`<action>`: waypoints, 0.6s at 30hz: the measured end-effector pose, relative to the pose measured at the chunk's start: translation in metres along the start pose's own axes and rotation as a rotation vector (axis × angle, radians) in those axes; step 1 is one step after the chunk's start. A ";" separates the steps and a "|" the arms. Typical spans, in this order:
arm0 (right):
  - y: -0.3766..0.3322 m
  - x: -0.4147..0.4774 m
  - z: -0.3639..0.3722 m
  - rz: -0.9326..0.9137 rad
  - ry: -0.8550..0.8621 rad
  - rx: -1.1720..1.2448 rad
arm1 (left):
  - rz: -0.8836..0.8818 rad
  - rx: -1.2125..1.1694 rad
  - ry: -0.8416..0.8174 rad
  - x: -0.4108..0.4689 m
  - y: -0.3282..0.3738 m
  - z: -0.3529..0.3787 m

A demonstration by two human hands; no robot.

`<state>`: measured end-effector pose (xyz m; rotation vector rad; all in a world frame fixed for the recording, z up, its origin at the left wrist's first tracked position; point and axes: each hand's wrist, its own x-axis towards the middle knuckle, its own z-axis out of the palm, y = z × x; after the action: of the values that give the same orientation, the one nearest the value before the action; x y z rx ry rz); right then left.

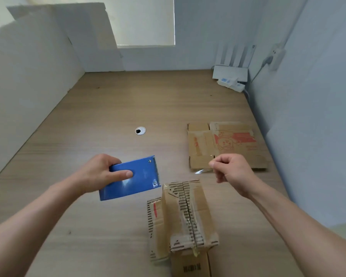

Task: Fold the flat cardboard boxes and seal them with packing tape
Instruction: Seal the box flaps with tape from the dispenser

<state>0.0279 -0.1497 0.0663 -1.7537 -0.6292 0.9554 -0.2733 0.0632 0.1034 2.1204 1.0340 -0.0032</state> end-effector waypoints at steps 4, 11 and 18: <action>0.038 0.017 0.026 0.193 0.076 0.008 | -0.148 0.047 -0.083 0.018 -0.007 0.021; 0.065 0.026 0.044 0.273 0.162 -0.008 | -0.243 0.089 -0.115 0.032 -0.023 0.039; 0.076 0.028 0.051 0.307 0.143 -0.077 | -0.287 0.101 -0.128 0.038 -0.031 0.043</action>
<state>-0.0001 -0.1293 -0.0224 -2.0061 -0.3134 1.0105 -0.2552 0.0730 0.0413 2.0125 1.2736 -0.3326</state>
